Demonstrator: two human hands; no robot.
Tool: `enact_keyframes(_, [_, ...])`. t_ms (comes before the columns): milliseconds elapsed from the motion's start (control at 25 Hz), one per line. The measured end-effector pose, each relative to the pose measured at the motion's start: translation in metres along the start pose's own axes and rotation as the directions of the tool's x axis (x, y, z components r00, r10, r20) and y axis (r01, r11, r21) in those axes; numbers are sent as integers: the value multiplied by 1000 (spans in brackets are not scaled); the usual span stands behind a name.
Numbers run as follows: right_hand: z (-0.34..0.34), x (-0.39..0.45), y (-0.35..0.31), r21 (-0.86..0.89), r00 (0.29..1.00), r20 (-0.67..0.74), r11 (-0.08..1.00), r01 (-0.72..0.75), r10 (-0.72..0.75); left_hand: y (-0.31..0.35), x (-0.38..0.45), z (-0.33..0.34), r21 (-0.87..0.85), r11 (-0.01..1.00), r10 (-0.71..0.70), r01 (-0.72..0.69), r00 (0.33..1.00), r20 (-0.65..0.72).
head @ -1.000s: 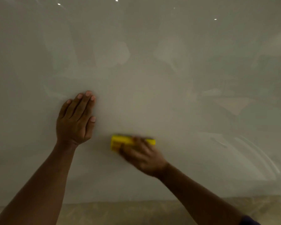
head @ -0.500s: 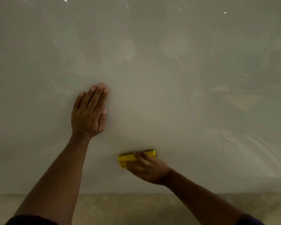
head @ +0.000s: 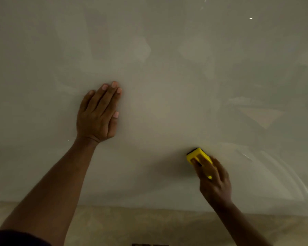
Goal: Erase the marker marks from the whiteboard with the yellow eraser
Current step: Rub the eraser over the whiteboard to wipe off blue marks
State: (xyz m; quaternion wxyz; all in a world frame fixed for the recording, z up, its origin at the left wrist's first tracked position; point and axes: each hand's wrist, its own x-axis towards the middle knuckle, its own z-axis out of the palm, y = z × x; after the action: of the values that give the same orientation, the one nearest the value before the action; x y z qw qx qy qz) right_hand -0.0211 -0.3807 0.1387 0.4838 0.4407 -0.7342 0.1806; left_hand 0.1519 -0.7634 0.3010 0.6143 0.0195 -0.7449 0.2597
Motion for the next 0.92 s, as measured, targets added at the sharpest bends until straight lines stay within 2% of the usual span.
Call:
enact_keyframes(40, [8,5,-18,68,999,20,997,-40,38,-1,1,-1,-2,1000,-1,1,1000,1])
enact_keyframes(120, [22,24,-64,211,999,49,977,-19,9,1,0,-2,-5,1000,-12,12,1000,3])
enact_keyframes(200, [38,46,-117,276,988,39,952,134,-151,0,-3,-4,-9,1000,-15,15,1000,3])
enact_keyframes(280, [53,63,-160,205,934,-1,914,350,-358,0,-2,-6,-32,999,-8,8,1000,-6])
enact_keyframes(360, [60,75,-170,192,859,-2,843,503,-512,1,-1,-7,-35,999,-5,5,1000,-22])
enact_keyframes(440, [52,79,-143,230,829,-40,802,551,-558,2,-1,-6,-39,999,-6,5,1000,-22])
enact_keyframes(520, [27,74,-94,212,845,47,832,513,-533,1,-2,-4,-57,998,-14,13,1000,-20])
enact_keyframes(600, [-3,63,-30,116,912,-1,906,407,-409,1,-3,-4,-79,997,-24,23,1000,-12])
enact_keyframes(680, [-29,61,33,53,978,-87,980,193,-188,0,-3,-3,-93,996,-15,14,1000,-12])
enact_keyframes(720, [-37,64,51,-25,990,-135,999,47,-50,-1,-3,-3,-93,996,-16,16,1000,-7])
enact_keyframes(800, [-35,73,43,-24,946,-231,971,-238,226,0,-4,-2,-88,995,-34,36,999,19])
enact_keyframes(840, [-26,72,25,69,929,-229,957,-282,290,0,-5,-2,-90,995,-41,44,999,34])
enact_keyframes(880, [-15,68,5,122,947,-204,966,-228,249,2,-5,-3,-91,995,-41,44,998,43])
enact_keyframes(920, [-7,59,-14,127,981,-159,988,-86,106,4,-5,-4,-87,995,-33,37,998,45])
